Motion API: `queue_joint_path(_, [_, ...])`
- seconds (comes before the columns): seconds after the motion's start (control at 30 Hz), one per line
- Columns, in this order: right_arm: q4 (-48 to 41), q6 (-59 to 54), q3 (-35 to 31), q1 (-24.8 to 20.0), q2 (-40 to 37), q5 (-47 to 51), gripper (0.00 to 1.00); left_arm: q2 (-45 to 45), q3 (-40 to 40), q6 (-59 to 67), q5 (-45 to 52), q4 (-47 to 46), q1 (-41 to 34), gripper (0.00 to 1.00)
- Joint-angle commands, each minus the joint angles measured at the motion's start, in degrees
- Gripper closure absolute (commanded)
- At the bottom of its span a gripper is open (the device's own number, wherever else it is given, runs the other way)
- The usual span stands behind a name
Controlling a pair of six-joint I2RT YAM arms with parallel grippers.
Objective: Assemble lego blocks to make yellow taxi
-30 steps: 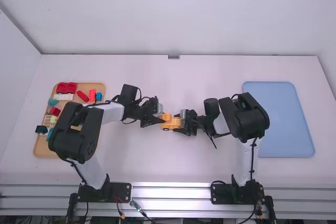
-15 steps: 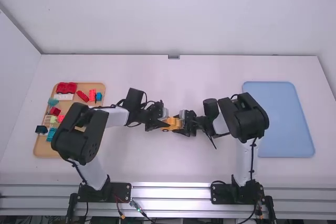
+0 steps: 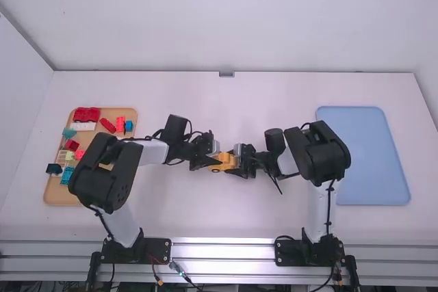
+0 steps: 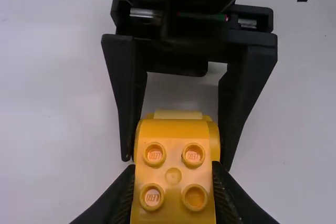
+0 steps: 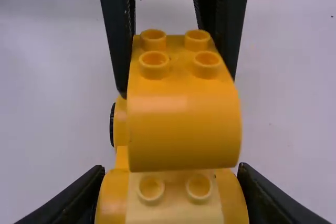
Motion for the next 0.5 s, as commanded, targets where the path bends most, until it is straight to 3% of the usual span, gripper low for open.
queue_joint_path(0.0, [-0.92,0.28,-0.55,0.13,0.92,1.57,0.47,1.38,-0.61,-0.37,2.75,0.5,-0.15,0.98])
queue_joint_path(0.47, [-0.92,0.28,-0.39,0.17,0.92,1.55,0.47,1.73,-0.79,0.24,2.54,-0.04,-0.09,0.98])
